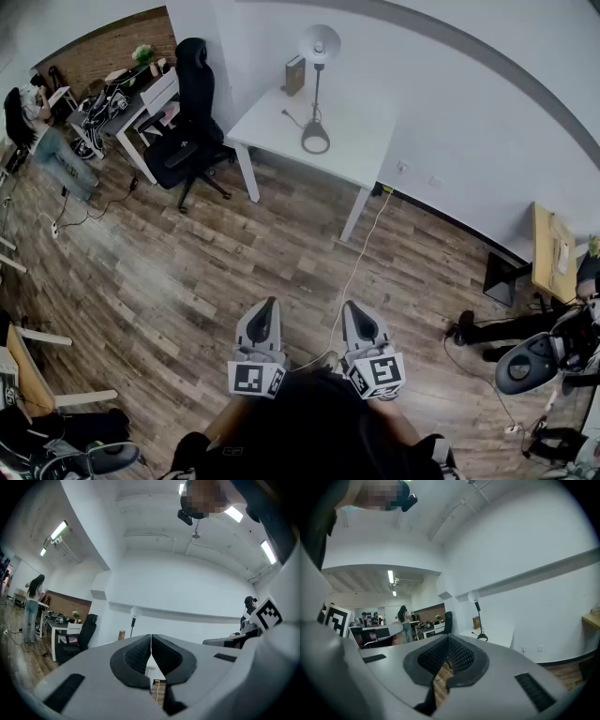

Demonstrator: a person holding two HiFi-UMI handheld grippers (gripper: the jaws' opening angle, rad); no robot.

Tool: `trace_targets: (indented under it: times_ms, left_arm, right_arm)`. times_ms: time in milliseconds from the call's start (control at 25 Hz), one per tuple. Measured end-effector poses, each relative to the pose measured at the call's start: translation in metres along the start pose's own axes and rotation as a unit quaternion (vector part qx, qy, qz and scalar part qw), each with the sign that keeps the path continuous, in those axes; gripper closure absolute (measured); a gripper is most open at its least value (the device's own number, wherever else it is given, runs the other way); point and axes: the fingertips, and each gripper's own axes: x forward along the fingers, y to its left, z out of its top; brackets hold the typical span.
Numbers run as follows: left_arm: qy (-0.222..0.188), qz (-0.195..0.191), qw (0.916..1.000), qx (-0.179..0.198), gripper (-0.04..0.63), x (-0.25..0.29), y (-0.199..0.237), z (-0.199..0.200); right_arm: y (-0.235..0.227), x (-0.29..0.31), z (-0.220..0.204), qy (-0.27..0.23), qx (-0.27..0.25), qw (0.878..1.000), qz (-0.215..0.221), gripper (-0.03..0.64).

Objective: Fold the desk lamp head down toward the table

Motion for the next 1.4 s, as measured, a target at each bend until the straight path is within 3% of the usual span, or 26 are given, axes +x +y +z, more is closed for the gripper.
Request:
trace_targets:
  times_ms: [1400]
  left_arm:
    - [0.012,-0.011,0.9999,0.001,0.566,0.005,0.007,0.002]
  right_arm:
    - [0.01,0.006,0.008,-0.014,-0.006,1.0,-0.011,0.604]
